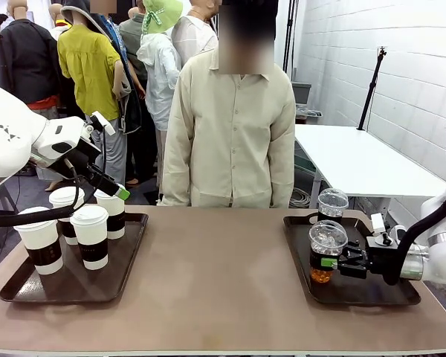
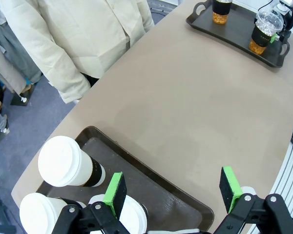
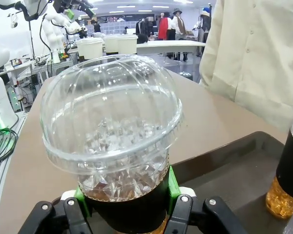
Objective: Distribute the coffee onto the tray.
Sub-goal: Pick up another iced Americano from the middle of the table and place it on the right Handle tray.
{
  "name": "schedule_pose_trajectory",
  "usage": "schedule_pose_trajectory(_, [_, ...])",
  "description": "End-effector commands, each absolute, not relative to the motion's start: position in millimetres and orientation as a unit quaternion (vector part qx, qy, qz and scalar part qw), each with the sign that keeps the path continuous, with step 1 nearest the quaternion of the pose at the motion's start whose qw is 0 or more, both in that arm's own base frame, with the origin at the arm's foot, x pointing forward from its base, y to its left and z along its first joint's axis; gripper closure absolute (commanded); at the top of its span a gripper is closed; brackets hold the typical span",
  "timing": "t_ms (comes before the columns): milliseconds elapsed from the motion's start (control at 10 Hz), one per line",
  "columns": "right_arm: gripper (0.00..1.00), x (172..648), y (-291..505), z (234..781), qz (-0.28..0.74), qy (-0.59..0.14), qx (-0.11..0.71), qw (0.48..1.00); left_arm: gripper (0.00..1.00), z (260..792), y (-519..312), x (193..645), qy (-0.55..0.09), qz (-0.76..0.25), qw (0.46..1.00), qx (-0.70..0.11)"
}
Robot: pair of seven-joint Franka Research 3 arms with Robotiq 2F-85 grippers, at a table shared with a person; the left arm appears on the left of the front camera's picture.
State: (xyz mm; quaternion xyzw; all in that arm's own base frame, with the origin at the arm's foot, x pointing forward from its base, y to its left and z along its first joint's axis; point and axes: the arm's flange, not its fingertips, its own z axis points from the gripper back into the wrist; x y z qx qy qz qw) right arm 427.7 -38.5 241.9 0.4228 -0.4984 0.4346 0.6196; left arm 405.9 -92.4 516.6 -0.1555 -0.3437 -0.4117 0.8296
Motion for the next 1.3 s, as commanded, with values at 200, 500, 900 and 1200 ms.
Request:
schedule_pose_trajectory(200, [0.00,431,-42,242,0.416,-0.499,0.429,0.628,0.00,515,-90,407,-0.345,-0.413,0.827,-0.163])
schedule_pose_trajectory(500, [0.00,428,-45,243,0.403,-0.491,0.430,0.642,0.00,515,-90,407,-0.345,-0.413,0.827,-0.163])
schedule_pose_trajectory(900, [0.00,412,-56,243,0.392,-0.482,0.424,0.659,0.00,515,-90,407,-0.345,-0.413,0.827,-0.163])
schedule_pose_trajectory(1200, [0.00,396,-72,240,0.376,-0.483,0.418,0.671,0.00,515,-90,407,-0.345,-0.413,0.827,-0.163])
